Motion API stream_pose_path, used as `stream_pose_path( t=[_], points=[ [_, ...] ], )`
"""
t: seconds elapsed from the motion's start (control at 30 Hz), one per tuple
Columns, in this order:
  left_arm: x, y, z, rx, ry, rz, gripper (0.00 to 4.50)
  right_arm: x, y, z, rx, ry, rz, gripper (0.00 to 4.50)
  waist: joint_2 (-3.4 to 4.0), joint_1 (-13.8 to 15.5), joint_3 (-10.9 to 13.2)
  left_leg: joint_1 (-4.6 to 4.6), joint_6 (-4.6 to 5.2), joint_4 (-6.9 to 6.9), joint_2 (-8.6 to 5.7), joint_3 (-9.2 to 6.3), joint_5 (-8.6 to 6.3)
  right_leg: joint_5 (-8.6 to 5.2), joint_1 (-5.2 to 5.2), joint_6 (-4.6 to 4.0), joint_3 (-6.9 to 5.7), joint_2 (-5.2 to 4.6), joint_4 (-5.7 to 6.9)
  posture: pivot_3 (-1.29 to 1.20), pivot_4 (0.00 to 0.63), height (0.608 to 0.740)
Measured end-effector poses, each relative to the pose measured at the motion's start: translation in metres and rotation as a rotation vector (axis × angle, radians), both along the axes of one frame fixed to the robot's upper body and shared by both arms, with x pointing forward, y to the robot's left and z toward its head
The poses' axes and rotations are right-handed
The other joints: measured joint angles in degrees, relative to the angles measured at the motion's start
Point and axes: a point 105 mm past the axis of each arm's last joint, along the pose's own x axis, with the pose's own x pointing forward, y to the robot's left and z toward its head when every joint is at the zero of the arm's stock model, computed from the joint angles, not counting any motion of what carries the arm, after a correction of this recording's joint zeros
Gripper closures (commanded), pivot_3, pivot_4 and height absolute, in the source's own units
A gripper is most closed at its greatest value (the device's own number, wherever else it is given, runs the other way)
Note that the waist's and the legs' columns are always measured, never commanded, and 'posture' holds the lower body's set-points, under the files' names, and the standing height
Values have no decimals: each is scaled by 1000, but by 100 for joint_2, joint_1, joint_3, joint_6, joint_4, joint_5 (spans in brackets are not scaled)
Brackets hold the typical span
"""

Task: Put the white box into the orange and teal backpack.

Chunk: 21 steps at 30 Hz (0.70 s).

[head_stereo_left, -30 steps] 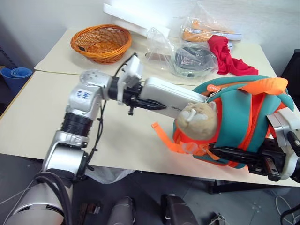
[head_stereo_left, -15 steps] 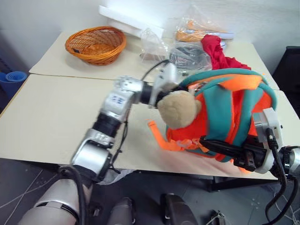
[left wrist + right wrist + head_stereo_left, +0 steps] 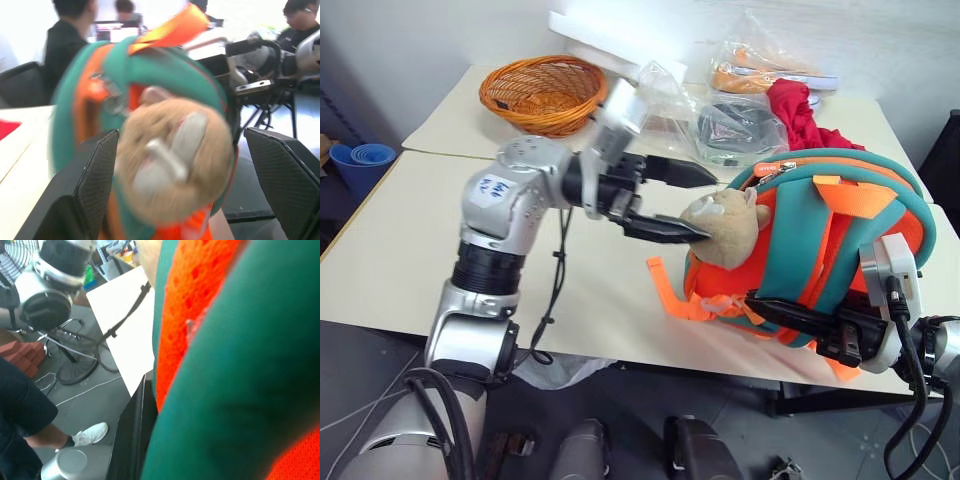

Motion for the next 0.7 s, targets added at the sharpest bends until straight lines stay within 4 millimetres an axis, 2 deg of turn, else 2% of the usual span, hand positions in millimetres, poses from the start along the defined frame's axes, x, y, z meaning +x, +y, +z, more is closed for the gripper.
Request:
stream_pose_path(
  t=[0.1, 0.17, 0.3, 0.43, 0.57, 0.63, 0.7],
  points=[
    [10, -19, -11, 1, 19, 74, 891, 1, 1, 3, 13, -5, -2, 4455, 0, -8, 0, 6, -2, 0, 2, 0, 2, 0, -1, 0, 5, 8, -1, 0, 150, 740],
    [16, -18, -15, 11, 33, 106, 1509, 1, 1, 3, 18, 2, -7, 4455, 0, -30, 0, 9, -2, -2, 4, 4, 2, -1, -3, -2, 11, 12, 5, 0, 150, 740],
    [32, 1, -14, 46, 39, 152, 2683, -2, -8, -2, 13, 24, -49, 4455, 0, -17, 0, 6, -3, -3, 4, 5, 3, -2, -7, -4, 9, 13, 5, 0, 150, 740],
    [51, 28, 8, 63, -23, 213, 3565, -5, -18, -1, 20, 16, -91, 4455, 0, -12, 0, 6, -3, -3, 2, 7, 3, -2, -6, -4, 8, 12, 2, 0, 150, 740],
    [68, 59, 12, 130, -108, 270, 3651, -10, -25, -8, 32, 42, -112, 4455, 0, -23, 0, 9, -2, -8, 4, 13, 2, -2, -7, -4, 11, 14, 0, 0, 150, 740],
    [73, 66, 3, 175, -130, 275, 3651, -11, -26, -9, 34, 39, -116, 4455, 0, -18, 0, 8, -2, -7, 4, 13, 2, -2, -7, -4, 10, 12, 1, 0, 150, 740],
    [74, 74, -17, 295, -206, 257, 3651, -12, -25, -9, 39, 33, -116, 4455, 0, -21, 0, 9, -1, -8, 4, 14, 1, -3, -7, -5, 11, 11, -1, 0, 150, 740]
  ],
)
